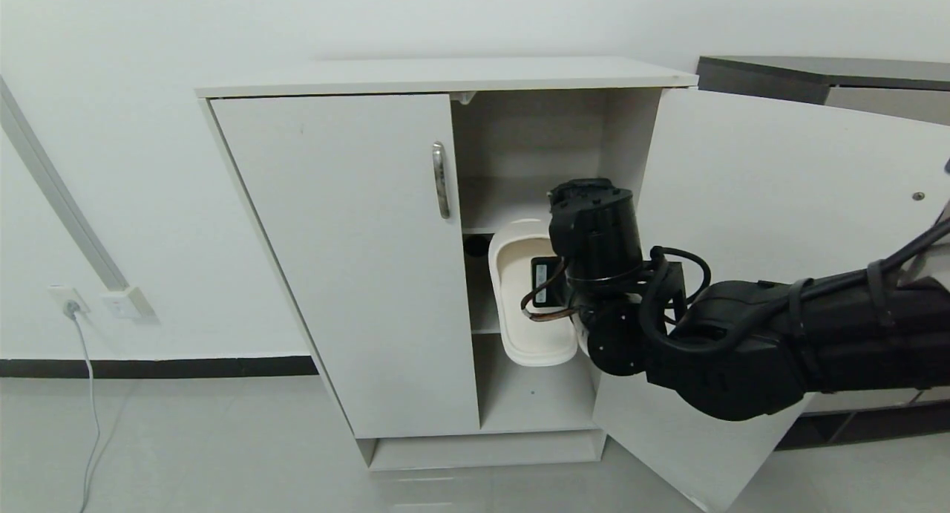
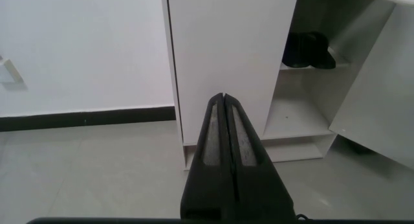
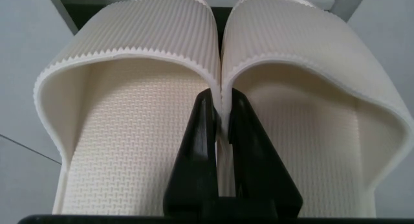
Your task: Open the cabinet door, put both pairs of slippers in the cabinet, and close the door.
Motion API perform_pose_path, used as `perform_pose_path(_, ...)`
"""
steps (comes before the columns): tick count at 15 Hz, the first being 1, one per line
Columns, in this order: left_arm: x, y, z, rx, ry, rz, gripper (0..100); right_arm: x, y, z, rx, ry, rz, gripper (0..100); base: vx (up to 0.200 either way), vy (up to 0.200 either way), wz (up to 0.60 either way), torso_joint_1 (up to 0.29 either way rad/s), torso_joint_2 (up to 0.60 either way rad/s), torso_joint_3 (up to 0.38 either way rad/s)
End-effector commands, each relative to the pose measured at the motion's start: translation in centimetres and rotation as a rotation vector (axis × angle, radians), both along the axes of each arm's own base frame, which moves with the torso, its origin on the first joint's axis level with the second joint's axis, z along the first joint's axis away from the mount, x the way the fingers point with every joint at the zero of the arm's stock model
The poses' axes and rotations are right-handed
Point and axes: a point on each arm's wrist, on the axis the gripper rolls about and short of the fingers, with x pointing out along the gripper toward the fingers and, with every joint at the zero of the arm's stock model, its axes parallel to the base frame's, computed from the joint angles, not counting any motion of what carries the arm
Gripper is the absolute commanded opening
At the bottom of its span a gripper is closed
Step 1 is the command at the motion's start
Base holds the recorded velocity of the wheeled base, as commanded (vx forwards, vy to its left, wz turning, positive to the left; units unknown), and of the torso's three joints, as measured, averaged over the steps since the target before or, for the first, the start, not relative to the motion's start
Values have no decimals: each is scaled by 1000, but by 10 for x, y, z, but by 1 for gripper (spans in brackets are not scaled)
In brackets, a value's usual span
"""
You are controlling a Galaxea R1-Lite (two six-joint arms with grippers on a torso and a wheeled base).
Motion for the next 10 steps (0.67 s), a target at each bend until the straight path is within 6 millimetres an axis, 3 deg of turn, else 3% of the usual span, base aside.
perform_pose_path(1, 0, 0, 0, 0, 1, 0, 0, -1, -2, 6, 12, -10, 3, 0, 0, 0, 0, 0, 0, 0)
perform_pose_path(8, 0, 0, 0, -2, 1, 0, 0, -1, -2, 4, 11, -2, 19, 0, 0, 0, 0, 0, 0, 0)
perform_pose_path(10, 0, 0, 0, -2, 1, 0, 0, 0, -2, 3, 11, 1, 24, 0, 200, 0, 0, 0, 0, 0)
